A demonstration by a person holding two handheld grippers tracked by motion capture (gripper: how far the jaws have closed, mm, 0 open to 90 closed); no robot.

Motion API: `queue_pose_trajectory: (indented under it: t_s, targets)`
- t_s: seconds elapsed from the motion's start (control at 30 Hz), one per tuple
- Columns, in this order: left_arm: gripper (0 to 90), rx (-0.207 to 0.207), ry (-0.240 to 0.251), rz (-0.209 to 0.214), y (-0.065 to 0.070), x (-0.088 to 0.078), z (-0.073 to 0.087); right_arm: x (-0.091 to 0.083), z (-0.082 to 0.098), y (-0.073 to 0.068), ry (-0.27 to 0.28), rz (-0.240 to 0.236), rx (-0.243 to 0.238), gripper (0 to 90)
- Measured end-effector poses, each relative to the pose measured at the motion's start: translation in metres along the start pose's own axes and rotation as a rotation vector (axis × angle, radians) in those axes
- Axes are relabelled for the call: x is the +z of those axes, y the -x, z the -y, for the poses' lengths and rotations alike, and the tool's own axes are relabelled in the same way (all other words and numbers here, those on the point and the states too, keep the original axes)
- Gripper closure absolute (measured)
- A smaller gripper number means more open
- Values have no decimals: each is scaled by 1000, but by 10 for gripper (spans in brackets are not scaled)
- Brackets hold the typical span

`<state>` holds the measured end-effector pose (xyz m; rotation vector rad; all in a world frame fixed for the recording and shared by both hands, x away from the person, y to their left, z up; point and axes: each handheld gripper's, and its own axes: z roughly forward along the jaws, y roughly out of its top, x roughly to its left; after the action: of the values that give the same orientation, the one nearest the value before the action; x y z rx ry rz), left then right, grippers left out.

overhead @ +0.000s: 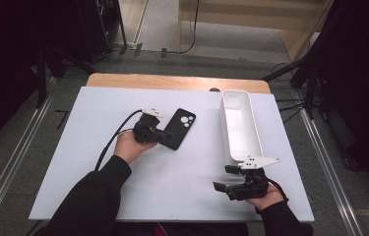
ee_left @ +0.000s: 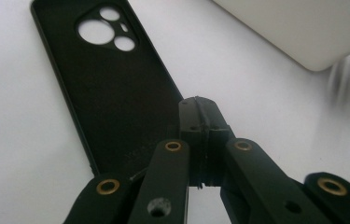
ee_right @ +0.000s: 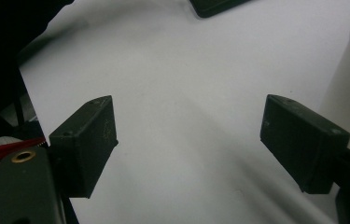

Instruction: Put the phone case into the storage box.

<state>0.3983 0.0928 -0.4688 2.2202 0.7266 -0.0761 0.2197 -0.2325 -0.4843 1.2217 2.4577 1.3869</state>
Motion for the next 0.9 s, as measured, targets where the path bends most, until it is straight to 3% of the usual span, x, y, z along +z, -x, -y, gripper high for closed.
queue_pose_trajectory:
  t_s: [0.4,0.63,0.9]
  targets:
    - [889,5,-24,-58,-8,8,10,0,0,0,-3,4,5,169]
    - [889,-17,-54,-88,-15,13,19,-1,1,1,-5,2,2,169]
    - [889,-29,-48,-85,-18,12,23,-1,1,1,-4,0,6,169]
